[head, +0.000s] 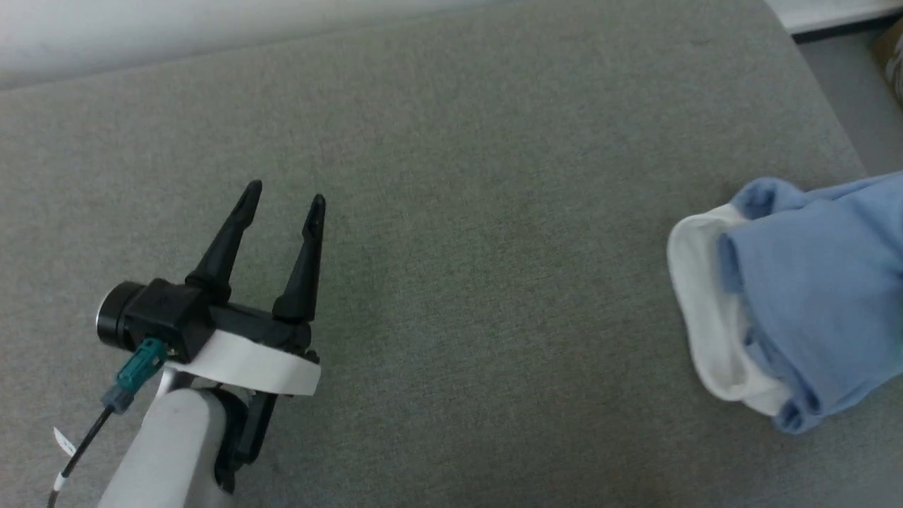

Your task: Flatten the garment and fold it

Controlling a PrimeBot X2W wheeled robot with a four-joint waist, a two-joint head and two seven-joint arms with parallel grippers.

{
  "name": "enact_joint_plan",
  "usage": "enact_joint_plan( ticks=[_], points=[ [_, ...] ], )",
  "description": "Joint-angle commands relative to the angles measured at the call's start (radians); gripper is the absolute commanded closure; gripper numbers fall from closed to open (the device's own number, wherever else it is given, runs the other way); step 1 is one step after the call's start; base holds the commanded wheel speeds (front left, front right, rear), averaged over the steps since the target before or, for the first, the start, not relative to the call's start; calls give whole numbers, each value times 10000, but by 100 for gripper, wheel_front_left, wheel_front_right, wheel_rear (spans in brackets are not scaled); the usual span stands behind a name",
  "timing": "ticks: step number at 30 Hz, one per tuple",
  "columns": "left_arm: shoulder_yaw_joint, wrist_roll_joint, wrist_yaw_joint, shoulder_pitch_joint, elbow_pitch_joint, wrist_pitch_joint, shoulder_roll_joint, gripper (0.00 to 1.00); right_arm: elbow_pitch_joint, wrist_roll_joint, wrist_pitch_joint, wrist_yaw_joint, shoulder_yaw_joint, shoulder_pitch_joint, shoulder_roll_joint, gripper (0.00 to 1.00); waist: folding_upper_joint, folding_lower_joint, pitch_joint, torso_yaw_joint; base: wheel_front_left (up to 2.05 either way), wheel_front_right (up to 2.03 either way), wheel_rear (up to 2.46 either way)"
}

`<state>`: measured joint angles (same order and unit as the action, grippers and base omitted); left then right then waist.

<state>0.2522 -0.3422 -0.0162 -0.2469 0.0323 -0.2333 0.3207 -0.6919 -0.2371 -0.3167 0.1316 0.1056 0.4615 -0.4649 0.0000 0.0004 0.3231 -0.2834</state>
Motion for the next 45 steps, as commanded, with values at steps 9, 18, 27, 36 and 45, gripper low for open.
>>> enact_joint_plan(
  ticks=[9,18,27,36,45],
  points=[
    [-35,74,6,-89,-212,-128,-30,0,-1364,2181,1804,-9,2761,599,557,0,0,-4,908,505,0,0,0],
    [-219,-153,180,598,-737,-249,-409,0,-593,3943,3717,-9,4535,-730,1259,0,0,-4,-504,995,0,0,0],
    [-977,-255,685,2210,-848,-281,-752,0,2905,2975,4366,-9,2998,-3302,3276,0,0,-4,-2281,1451,0,0,0],
    [-1226,-123,683,2957,-890,-283,-923,0,5232,1570,3923,-9,986,-4661,4084,0,0,-4,-3171,2278,0,0,0],
    [-1612,15,700,3566,-1122,-284,-818,0,6493,934,4411,-9,-494,-5140,4142,0,0,-4,-3643,2453,0,0,0]
  ],
)
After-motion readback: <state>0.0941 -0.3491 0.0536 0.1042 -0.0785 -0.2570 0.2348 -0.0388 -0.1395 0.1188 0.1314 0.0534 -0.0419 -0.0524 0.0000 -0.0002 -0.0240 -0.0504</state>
